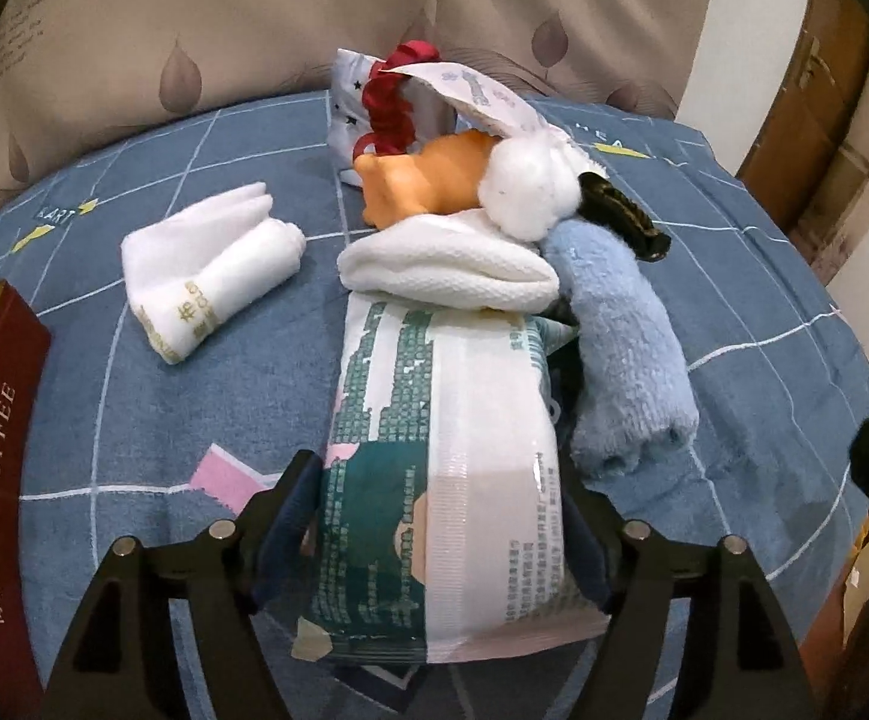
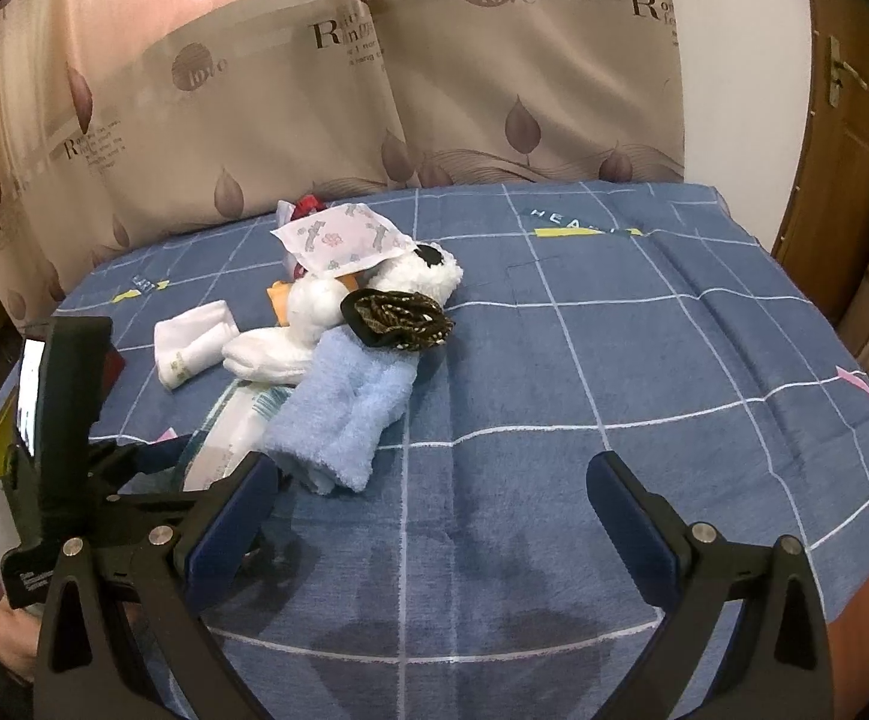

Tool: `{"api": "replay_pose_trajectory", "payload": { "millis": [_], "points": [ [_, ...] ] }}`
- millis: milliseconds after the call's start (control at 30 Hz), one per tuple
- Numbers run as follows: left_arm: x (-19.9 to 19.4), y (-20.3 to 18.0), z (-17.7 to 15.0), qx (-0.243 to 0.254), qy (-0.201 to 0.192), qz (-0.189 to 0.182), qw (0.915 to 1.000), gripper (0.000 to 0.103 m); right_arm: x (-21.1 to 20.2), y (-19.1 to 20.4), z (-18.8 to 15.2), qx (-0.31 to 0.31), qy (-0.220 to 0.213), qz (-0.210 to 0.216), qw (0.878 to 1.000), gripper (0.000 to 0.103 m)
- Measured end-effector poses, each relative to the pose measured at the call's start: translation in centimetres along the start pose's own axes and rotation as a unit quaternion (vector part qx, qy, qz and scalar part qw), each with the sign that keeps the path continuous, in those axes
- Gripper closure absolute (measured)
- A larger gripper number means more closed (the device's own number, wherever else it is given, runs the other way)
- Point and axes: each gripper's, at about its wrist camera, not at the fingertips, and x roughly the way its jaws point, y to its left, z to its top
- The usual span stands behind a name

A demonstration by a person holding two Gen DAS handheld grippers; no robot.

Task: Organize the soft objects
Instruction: 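Grasp the white-and-green wet-wipes packet with the left gripper, then carry the wet-wipes packet into the gold tin and release it with the left gripper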

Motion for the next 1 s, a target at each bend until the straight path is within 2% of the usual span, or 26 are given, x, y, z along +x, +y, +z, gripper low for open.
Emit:
{"api": "replay_pose_trajectory", "payload": {
  "millis": [100, 267, 567, 833, 1000],
  "points": [
    [-0.5, 0.3, -0.3, -0.003, -0.005, -0.007, 1.0000, 0.040, 0.2, -0.1, -0.1, 0.001, 0.003, 0.000, 1.000, 0.000],
    [-1.2, 0.8, -0.8, -0.014, -0.009, -0.004, 0.9999, 0.043, 0.7, 0.1, -0.2, -0.006, 0.012, -0.006, 1.000, 0.000],
    [-3.8, 1.8, -2.4, -0.004, -0.020, 0.013, 0.9997, 0.043, 1.7, 0.5, -0.8, -0.012, 0.028, -0.011, 0.999, 0.000],
    [-6.6, 3.5, -4.1, -0.008, -0.031, 0.016, 0.9994, 0.043, 2.7, 1.8, -1.6, -0.018, 0.041, 0.012, 0.999, 0.001],
    [-8.1, 5.5, -4.2, -0.026, -0.046, 0.031, 0.9981, 0.043, 3.7, 3.2, -2.0, -0.035, 0.049, 0.022, 0.998, 0.007]
  ]
}}
